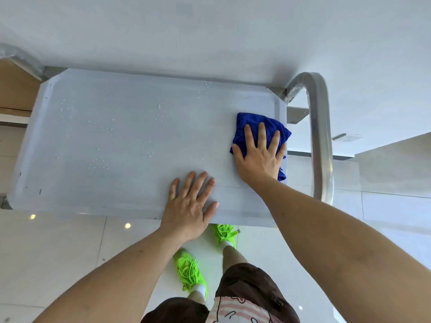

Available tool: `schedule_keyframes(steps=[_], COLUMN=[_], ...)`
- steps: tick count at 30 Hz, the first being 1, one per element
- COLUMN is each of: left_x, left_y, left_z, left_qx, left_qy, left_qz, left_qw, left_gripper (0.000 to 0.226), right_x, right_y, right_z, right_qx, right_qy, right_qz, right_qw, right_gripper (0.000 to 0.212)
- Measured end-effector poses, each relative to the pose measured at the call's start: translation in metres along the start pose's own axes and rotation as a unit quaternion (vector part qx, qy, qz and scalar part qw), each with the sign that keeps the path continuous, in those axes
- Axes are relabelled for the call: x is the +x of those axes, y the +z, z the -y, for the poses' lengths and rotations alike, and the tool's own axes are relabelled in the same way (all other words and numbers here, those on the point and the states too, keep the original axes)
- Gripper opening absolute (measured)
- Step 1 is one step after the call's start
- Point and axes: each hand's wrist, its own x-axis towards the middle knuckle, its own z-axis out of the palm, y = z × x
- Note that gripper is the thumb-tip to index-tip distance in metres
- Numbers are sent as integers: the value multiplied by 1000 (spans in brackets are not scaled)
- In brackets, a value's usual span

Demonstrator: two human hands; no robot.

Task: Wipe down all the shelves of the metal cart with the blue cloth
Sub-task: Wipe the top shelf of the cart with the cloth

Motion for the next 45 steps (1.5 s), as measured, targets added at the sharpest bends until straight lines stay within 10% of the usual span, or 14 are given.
schedule_keyframes(steps=[10, 18, 23, 45], left_x=[0, -8, -29, 65], left_y=[-17, -45, -49, -74], left_z=[3, 37, 67, 129], left_qx=[-30, -299, -197, -97], left_qy=[8, -26, -69, -87], left_qz=[33, 31, -14, -46], left_qw=[999, 953, 978, 990], left_gripper=[59, 54, 52, 56], right_x=[-111, -176, -200, 36], right_y=[24, 38, 51, 16], right_z=[6, 60, 107, 133], right_qx=[20, 28, 13, 6], right_qy=[21, 27, -74, -42], right_qz=[23, 54, 67, 33], right_qw=[999, 998, 995, 999], right_gripper=[69, 70, 65, 66])
